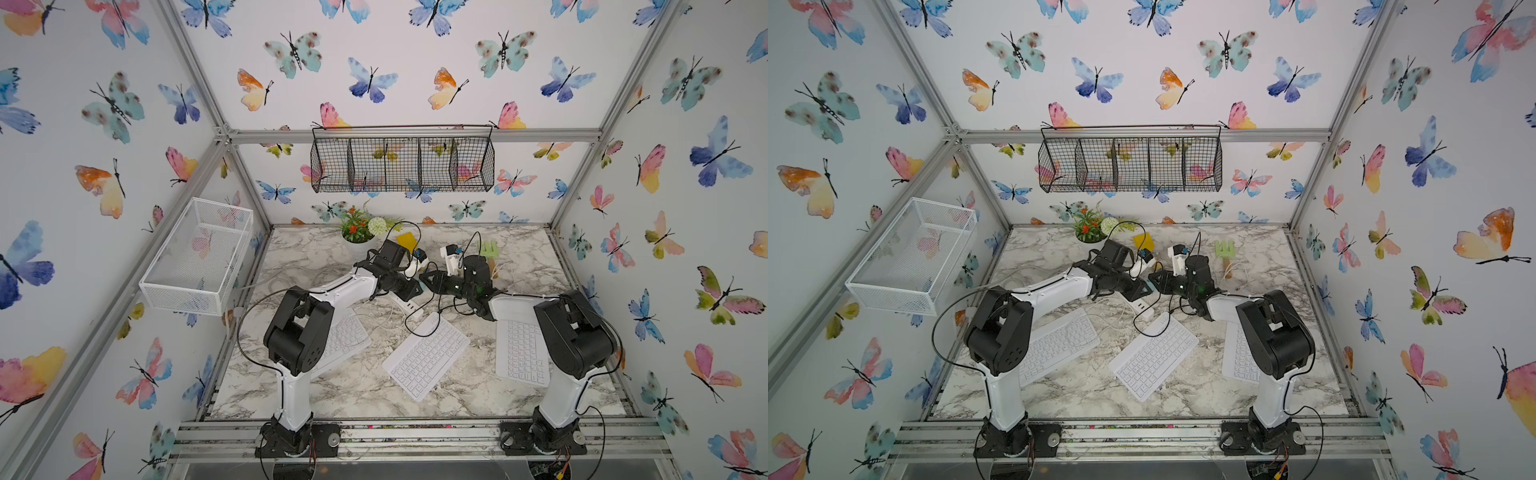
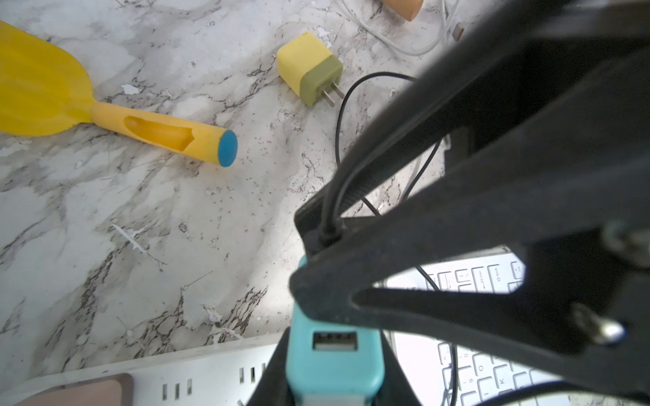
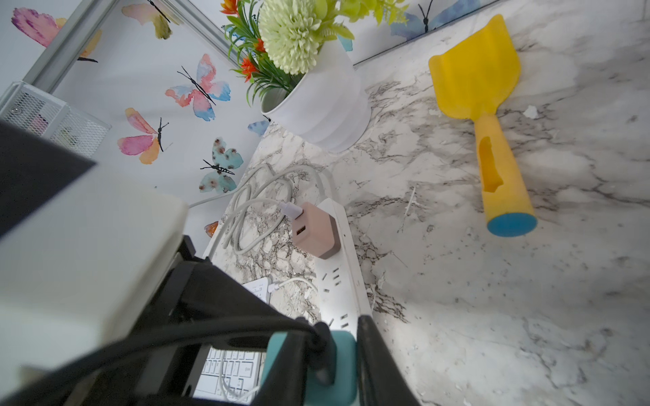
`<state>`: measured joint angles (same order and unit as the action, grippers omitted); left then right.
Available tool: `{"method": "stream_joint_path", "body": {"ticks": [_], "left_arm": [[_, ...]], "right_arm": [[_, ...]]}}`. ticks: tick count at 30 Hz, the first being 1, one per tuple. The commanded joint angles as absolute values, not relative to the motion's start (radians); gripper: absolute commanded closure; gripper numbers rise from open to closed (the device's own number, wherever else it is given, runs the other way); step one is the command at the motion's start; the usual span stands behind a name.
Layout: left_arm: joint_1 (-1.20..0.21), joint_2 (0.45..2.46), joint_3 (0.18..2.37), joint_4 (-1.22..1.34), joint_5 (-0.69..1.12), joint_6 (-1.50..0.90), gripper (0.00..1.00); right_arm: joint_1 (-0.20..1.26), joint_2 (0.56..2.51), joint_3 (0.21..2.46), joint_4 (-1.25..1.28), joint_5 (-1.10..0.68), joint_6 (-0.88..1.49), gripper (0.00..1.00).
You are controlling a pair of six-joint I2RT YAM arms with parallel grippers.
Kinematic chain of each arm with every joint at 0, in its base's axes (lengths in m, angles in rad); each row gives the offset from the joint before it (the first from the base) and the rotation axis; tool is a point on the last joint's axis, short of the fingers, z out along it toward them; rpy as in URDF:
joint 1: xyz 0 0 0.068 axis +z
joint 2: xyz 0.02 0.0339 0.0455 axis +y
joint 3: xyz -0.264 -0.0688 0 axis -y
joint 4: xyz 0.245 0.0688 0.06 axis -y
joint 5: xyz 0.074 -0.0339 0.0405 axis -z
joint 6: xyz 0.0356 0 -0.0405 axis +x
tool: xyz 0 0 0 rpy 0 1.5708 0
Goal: Unplug the wireless keyboard
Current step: Remove the power cord from the plug.
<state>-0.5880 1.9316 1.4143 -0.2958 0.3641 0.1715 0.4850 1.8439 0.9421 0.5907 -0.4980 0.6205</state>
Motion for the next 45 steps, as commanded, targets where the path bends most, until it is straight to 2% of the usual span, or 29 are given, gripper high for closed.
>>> {"method": "stream_joint_path", "body": {"ticks": [1, 5, 9, 15, 21, 24, 34, 39, 45], "left_arm": [[-0.587, 1.889, 1.402, -0.278, 0.385, 0.181, 1.00], [-0.597, 1.891, 1.398, -0.280, 0.369, 0.187, 1.00], [-0.597, 1.896, 1.386, -0.280, 0.369, 0.187, 1.00], [-0.600, 1.894, 1.368, -0.281, 0.380, 0.202, 1.00], [-0.656, 1.895, 1.348, -0.332, 0.357, 0.329, 1.00], [-0.656, 1.891, 1.330, -0.319, 0.365, 0.317, 1.00], [-0.551, 1.923, 1.377, -0.252, 0.466, 0.050, 1.00], [-0.540, 1.921, 1.385, -0.257, 0.507, 0.041, 1.00], [-0.607, 1.919, 1.359, -0.314, 0.372, 0.190, 1.00]], "right_arm": [[0.490, 1.853, 0.952, 0.601, -0.516, 0.622, 0.79], [0.489, 1.860, 0.958, 0.588, -0.507, 0.636, 0.87], [0.487, 1.841, 0.949, 0.596, -0.462, 0.676, 0.91], [0.468, 1.848, 0.965, 0.654, -0.506, 0.750, 0.97], [0.466, 1.893, 1.077, 0.504, -0.530, 0.690, 0.97], [0.454, 1.894, 1.081, 0.488, -0.524, 0.684, 0.97], [0.449, 1.827, 0.905, 0.832, -0.546, 0.698, 0.97], [0.450, 1.795, 0.849, 0.960, -0.509, 0.676, 0.97], [0.424, 1.858, 0.997, 0.750, -0.554, 0.746, 0.97]]}}
